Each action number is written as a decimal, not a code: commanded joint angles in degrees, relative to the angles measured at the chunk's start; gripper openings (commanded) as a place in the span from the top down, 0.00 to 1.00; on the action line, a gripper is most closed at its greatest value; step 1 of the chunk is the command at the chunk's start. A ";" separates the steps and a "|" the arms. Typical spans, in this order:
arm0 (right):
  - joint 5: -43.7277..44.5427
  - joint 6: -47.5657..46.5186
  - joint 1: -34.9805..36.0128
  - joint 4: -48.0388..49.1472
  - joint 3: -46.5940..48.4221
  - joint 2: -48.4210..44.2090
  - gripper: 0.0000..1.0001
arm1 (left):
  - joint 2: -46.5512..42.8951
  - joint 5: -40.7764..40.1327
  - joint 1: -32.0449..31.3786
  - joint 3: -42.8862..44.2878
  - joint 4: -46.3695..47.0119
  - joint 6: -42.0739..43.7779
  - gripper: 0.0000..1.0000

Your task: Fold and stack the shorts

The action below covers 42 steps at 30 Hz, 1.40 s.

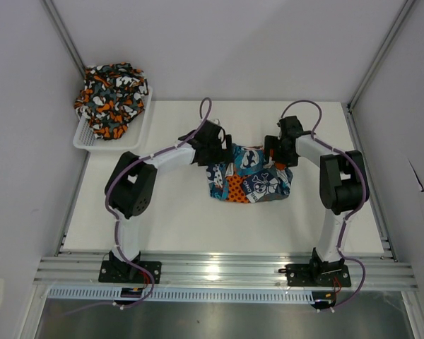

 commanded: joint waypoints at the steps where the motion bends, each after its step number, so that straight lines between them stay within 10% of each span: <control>1: 3.20 -0.91 0.27 -1.12 2.55 1.15 0.13 | 0.88 -0.03 1.37 3.11 -1.72 -0.26 0.03; 4: 3.37 -0.82 0.44 -0.86 2.38 1.07 0.29 | 1.05 -0.12 1.72 2.67 -1.19 -1.14 0.08; 13: 4.34 -1.61 3.43 -0.68 2.29 0.63 0.36 | 2.11 -2.84 1.81 3.11 -5.14 -3.07 0.28; 21: 6.36 -2.23 5.72 -0.50 1.94 -1.31 0.39 | 5.89 -2.93 1.81 8.20 -9.18 -3.07 0.69; 24: 6.80 -2.40 6.86 -0.85 2.29 -1.31 0.39 | 6.06 -3.37 1.81 8.38 -9.97 -3.42 1.00; 42: 7.24 1.72 20.99 -3.14 2.02 -5.96 0.40 | -12.29 -5.91 8.21 -13.58 -10.95 -3.51 0.89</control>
